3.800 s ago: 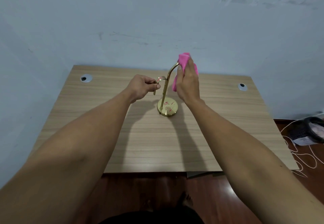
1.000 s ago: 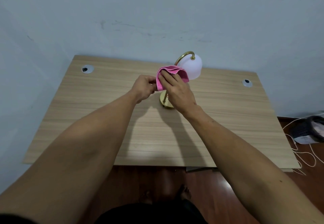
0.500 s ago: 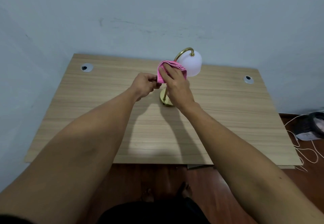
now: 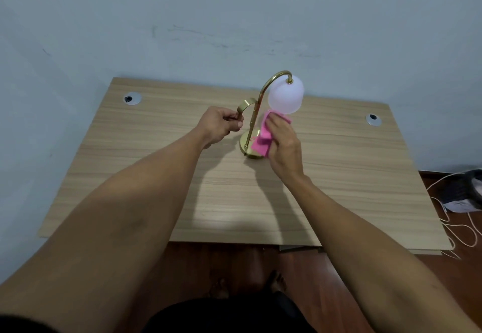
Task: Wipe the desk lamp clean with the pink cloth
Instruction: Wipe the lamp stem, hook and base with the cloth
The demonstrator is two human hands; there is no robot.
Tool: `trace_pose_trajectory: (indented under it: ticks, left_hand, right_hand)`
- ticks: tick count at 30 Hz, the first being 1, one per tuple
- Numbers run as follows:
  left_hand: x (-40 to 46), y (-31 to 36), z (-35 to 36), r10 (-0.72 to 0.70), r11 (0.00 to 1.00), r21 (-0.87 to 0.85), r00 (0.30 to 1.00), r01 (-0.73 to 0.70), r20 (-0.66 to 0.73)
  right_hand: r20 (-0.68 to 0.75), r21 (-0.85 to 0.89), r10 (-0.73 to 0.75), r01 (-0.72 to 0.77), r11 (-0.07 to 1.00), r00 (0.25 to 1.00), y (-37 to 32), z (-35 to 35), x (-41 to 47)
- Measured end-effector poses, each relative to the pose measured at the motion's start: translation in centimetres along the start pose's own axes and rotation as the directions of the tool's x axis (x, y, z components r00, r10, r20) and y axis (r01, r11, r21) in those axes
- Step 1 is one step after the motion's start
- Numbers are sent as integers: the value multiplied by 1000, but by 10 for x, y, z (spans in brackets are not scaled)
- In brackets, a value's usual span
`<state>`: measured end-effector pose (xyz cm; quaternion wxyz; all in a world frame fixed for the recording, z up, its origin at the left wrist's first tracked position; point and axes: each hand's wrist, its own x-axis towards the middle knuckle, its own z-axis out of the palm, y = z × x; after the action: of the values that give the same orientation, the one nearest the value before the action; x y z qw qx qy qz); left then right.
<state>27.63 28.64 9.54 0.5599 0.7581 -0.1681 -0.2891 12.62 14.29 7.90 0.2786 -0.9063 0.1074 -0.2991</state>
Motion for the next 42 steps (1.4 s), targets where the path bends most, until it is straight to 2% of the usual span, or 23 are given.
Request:
trace_pose_trajectory:
  ticks: [2,4,6,10,13,15,16,17,18,19,20,21,23,24,26,28,29,33,35,37,38,40,42]
  left_hand:
    - [0,1,0,-7,1000,3,1000,7,9]
    - [-2,3,1,-16,1000,7,1000,16,19]
    - [-2,5,2,-17,1000,11,1000,17,17]
    - [-3,4,2,0,999,40,1000,0,3]
    - [-2,2,0,16,998,64,1000,-16,1]
    - [0,1,0,15,997,79,1000,-15,0]
    - [1,1,0,16,997,77,1000,-16,0]
    - [0,1,0,17,998,62,1000,-17,2]
    - [0,1,-1,16,999,40,1000,-16,4]
    - [0,1,-1,16,1000,22,1000,-16,6]
    - [0,0,-1,16,1000,14,1000,-16,8]
    - [0,0,0,13,1000,15,1000,-14,7]
    - [-1,1,0,5,1000,22,1000,-5,4]
    - [-1,2,1,1,1000,20,1000,-1,2]
    - [-3,5,0,-4,1000,20,1000,4,6]
    - [-3,5,1,-4,999,35,1000,3,11]
    - [-2,4,1,-4,999,51,1000,3,8]
    - [-3,1,1,27,998,63,999,-25,-19]
    - [-4,1,1,41,998,44,999,-41,-13]
    - [-4,-2,2,31,999,29,999,-30,-22]
    - [-4,-5,2,20,999,29,999,-19,-32]
    - [-4,-12,4,-18,999,35,999,20,-48]
    - [-5,-21,10,-60,997,53,996,64,-62]
  right_hand:
    - [-149,100,134,-120,988,980,-11,0,6]
    - [-205,164,142,-109,980,968,-28,4,19]
    - [-159,162,73,-47,986,985,-43,11,29]
    - [6,-28,-91,91,995,996,-49,22,24]
    - [119,-137,-289,304,943,950,-39,21,25]
    - [169,-133,-390,413,901,905,-33,20,23]
    - [149,-107,-371,388,915,916,-30,20,19]
    - [86,-62,-294,300,952,952,-29,19,12]
    - [-14,4,-163,163,987,987,-29,17,5]
    - [-135,87,-5,17,996,991,-31,15,0]
    - [-244,159,130,-92,983,961,-33,11,-2]
    - [-317,196,202,-144,970,927,-35,8,0]
    - [-364,184,171,-110,977,916,-41,3,16]
    - [-334,152,108,-59,987,936,-45,3,25]
    - [-156,71,-34,45,996,987,-51,7,41]
    - [74,-12,-112,113,993,991,-54,11,46]
    - [136,-41,-145,152,988,980,-54,13,45]
    - [147,-15,-332,338,941,932,-49,15,30]
    - [71,61,-240,235,970,968,-45,14,16]
    - [6,189,55,-55,980,998,-34,12,0]
    - [10,291,254,-246,924,967,-26,10,-7]
    - [82,514,610,-558,652,788,-8,5,-17]
    - [136,625,788,-669,402,600,18,-2,-22]
